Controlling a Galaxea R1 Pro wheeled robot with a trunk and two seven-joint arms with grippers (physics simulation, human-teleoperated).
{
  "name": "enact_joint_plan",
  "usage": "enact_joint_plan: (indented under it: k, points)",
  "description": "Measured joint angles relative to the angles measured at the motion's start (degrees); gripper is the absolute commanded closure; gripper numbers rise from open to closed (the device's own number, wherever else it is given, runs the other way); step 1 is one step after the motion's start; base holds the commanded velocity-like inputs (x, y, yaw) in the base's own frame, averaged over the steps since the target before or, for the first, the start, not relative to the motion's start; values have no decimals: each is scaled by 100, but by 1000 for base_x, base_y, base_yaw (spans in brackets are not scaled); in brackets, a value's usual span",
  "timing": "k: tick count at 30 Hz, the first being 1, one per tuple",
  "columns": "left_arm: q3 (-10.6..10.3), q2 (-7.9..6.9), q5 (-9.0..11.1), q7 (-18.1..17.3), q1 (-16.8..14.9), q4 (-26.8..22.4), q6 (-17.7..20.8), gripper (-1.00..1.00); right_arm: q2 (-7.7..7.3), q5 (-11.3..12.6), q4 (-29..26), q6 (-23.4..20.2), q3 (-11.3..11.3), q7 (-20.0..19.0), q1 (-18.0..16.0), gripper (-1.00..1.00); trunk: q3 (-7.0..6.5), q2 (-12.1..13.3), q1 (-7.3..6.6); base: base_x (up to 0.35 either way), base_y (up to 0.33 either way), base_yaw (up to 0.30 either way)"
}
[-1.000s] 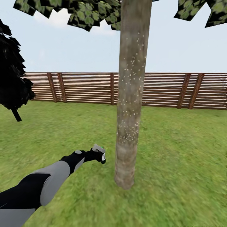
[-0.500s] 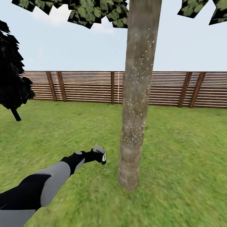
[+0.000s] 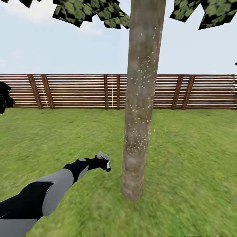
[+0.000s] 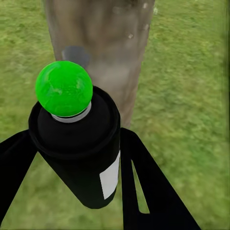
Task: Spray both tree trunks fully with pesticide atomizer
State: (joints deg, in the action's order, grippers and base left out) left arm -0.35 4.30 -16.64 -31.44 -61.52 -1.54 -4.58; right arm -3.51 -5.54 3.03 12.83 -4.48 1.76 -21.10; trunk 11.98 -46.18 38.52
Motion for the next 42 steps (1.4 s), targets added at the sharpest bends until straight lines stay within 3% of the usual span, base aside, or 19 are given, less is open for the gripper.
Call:
enact_joint_plan:
  k: [10, 36, 42]
  points:
    - [9, -2, 0, 14, 0, 1, 0, 100, 0, 0, -4, 2, 0, 0, 0, -100, 0, 0, 0, 39, 343, -120]
    - [9, 0, -1, 11, 0, 2, 14, 100, 3, 0, -2, 0, 0, 0, 0, -100, -12, 0, 0, 61, 350, -293]
    - [6, 0, -2, -4, 0, -3, 414, 100, 3, 0, -2, 0, 0, 0, 0, -100, -11, 0, 0, 85, 350, -123]
